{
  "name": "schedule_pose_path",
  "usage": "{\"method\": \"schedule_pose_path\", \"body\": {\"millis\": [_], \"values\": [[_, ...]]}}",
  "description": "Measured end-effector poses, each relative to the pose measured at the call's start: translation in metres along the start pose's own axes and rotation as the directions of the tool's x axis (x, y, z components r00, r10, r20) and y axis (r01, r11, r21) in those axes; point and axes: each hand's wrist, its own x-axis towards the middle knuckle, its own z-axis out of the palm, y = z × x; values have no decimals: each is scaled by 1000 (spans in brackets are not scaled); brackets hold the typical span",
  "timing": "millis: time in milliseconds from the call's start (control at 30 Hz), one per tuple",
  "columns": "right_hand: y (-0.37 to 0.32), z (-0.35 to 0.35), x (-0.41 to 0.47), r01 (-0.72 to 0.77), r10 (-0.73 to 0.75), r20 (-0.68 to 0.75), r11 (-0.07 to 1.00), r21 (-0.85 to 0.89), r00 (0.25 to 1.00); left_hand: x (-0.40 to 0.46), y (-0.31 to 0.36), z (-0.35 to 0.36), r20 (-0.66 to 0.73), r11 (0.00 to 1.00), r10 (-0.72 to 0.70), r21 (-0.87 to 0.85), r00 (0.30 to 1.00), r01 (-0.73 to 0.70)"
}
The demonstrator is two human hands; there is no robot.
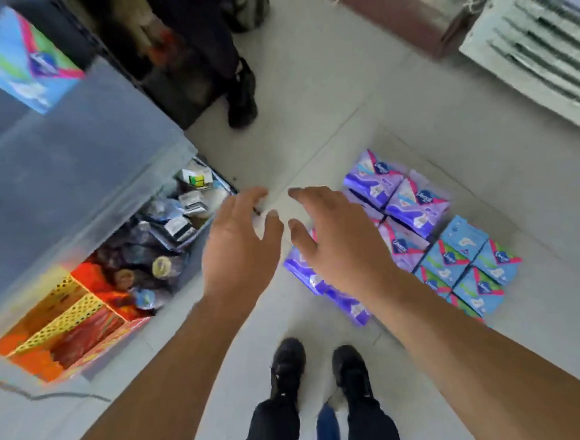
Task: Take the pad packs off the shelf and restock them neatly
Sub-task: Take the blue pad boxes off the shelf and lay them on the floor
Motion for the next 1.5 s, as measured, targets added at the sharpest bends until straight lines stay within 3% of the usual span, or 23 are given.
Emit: {"method": "schedule_pose_path", "body": {"millis": [233, 400, 533, 800, 967, 1167, 1367, 1500], "values": [[-92, 42, 93, 250, -254, -2, 949, 193, 967, 28, -84, -101, -312, 971, -234, -30, 921, 236], [-150, 68, 148, 309, -332, 35, 909, 279, 943, 54, -132, -139, -446, 949, -315, -142, 838, 281], [-193, 106, 206, 219, -257, 63, 907, 359, 964, 98, -175, -148, -470, 931, -363, -213, 805, 296], [-242, 186, 341, -23, 24, 5, 861, 507, 1000, 208, -247, -163, -404, 923, -366, -273, 838, 272], [-242, 211, 392, -89, 74, 51, 859, 504, 996, 259, -258, -169, -331, 904, -362, -352, 872, 242], [-236, 224, 394, -58, 42, 41, 829, 556, 998, 283, -260, -167, -216, 852, -360, -474, 908, 225], [-235, 197, 354, -95, 118, -3, 811, 578, 993, 253, -249, -168, -405, 874, -294, -481, 866, 72], [-212, 155, 275, -171, 197, 29, 760, 627, 980, 207, -225, -162, -364, 799, -266, -602, 893, -7]]}}
